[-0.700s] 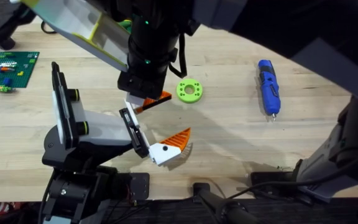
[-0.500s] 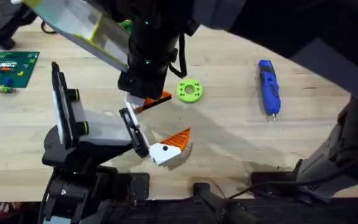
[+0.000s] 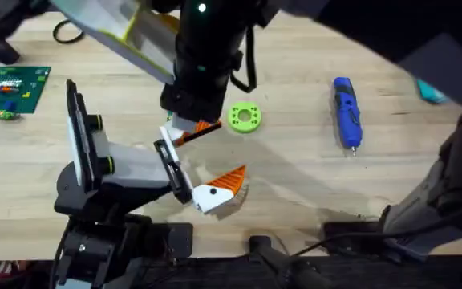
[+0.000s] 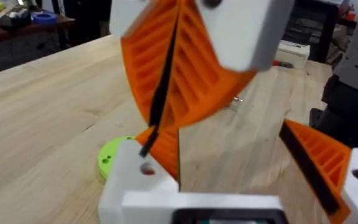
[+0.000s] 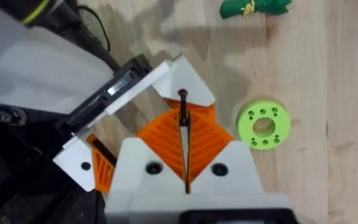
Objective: Pick up the gripper from the table and insert it into the empty holder that is missing its gripper. Then pick up a screw, insert it into the mounting hole, and use the screwdriver to tighten it. Finally, clean up the table by picking up the vegetable and placing it into the bucket.
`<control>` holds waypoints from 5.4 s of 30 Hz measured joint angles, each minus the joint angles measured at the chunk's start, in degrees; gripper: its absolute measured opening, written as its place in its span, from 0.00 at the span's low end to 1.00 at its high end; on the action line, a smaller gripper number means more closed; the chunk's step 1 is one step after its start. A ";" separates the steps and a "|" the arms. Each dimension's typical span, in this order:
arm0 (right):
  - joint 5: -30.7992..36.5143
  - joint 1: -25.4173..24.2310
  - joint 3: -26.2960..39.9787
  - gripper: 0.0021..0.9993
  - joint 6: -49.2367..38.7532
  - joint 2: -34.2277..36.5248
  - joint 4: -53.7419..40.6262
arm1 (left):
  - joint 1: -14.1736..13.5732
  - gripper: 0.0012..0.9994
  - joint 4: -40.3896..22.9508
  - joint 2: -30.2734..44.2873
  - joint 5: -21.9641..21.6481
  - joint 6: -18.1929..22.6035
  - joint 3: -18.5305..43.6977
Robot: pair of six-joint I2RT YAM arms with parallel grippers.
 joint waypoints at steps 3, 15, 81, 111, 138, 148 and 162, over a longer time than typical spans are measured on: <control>0.28 -0.43 0.65 0.00 0.00 -0.62 -0.51 | 0.00 0.99 0.00 0.00 0.00 0.00 0.00; 0.72 -0.80 0.92 0.00 0.00 -0.68 -1.63 | 0.00 0.99 0.00 0.00 0.00 0.00 0.00; 0.28 0.08 0.92 0.00 0.00 3.34 -0.95 | 0.00 0.99 0.02 0.00 -0.28 -0.83 0.00; 0.02 0.08 2.54 0.00 0.63 3.35 1.02 | 0.04 0.99 0.02 0.00 -0.22 -0.81 0.00; -1.42 0.08 3.84 0.00 0.66 2.10 1.04 | 0.05 0.99 0.02 0.00 -0.22 -0.81 0.00; -1.00 0.08 4.13 0.00 0.61 1.39 -0.12 | 0.04 0.99 0.02 0.00 -0.22 -0.81 0.00; 0.35 0.60 4.13 0.00 0.59 1.41 -0.84 | 0.04 0.99 0.02 0.00 -0.22 -0.81 0.00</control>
